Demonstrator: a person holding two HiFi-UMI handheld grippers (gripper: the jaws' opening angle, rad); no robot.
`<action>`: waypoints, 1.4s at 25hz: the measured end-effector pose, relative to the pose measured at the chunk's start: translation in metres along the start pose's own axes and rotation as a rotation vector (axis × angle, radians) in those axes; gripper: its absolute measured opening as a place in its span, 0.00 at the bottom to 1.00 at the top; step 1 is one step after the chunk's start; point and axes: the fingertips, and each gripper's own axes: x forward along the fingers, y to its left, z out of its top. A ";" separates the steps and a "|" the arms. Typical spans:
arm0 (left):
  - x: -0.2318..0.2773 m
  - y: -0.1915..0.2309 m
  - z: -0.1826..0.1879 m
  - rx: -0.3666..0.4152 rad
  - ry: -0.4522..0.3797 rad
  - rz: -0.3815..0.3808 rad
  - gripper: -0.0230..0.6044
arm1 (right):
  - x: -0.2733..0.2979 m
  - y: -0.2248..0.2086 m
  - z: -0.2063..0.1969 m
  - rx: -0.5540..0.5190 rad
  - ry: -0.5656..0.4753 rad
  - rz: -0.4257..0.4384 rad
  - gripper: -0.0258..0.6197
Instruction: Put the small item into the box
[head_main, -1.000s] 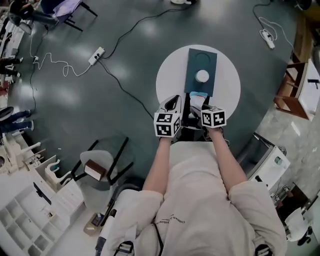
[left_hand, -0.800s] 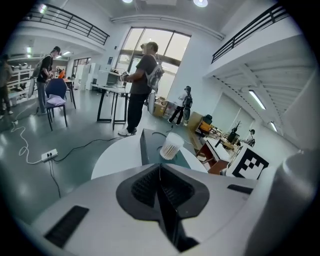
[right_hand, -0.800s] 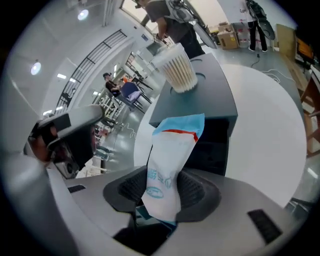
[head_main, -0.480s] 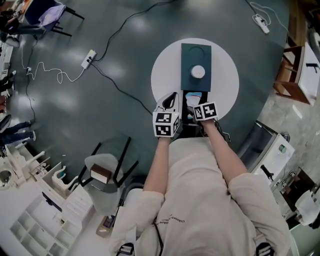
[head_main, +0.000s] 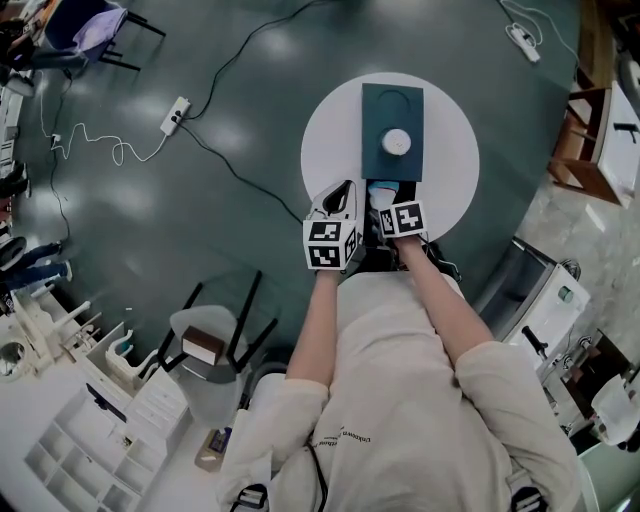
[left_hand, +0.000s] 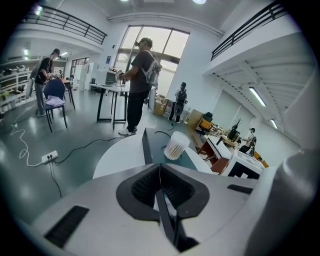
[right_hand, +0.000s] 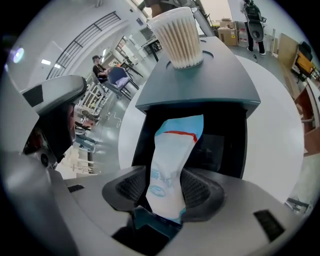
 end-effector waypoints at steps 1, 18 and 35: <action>0.000 0.000 0.001 -0.003 -0.002 -0.002 0.07 | 0.000 0.002 0.001 0.004 -0.003 0.007 0.38; -0.034 -0.029 -0.032 -0.137 -0.046 0.100 0.07 | -0.048 -0.011 -0.027 -0.036 -0.080 0.054 0.43; -0.121 -0.110 -0.093 -0.249 -0.109 0.275 0.07 | -0.157 0.005 -0.067 -0.247 -0.326 0.283 0.43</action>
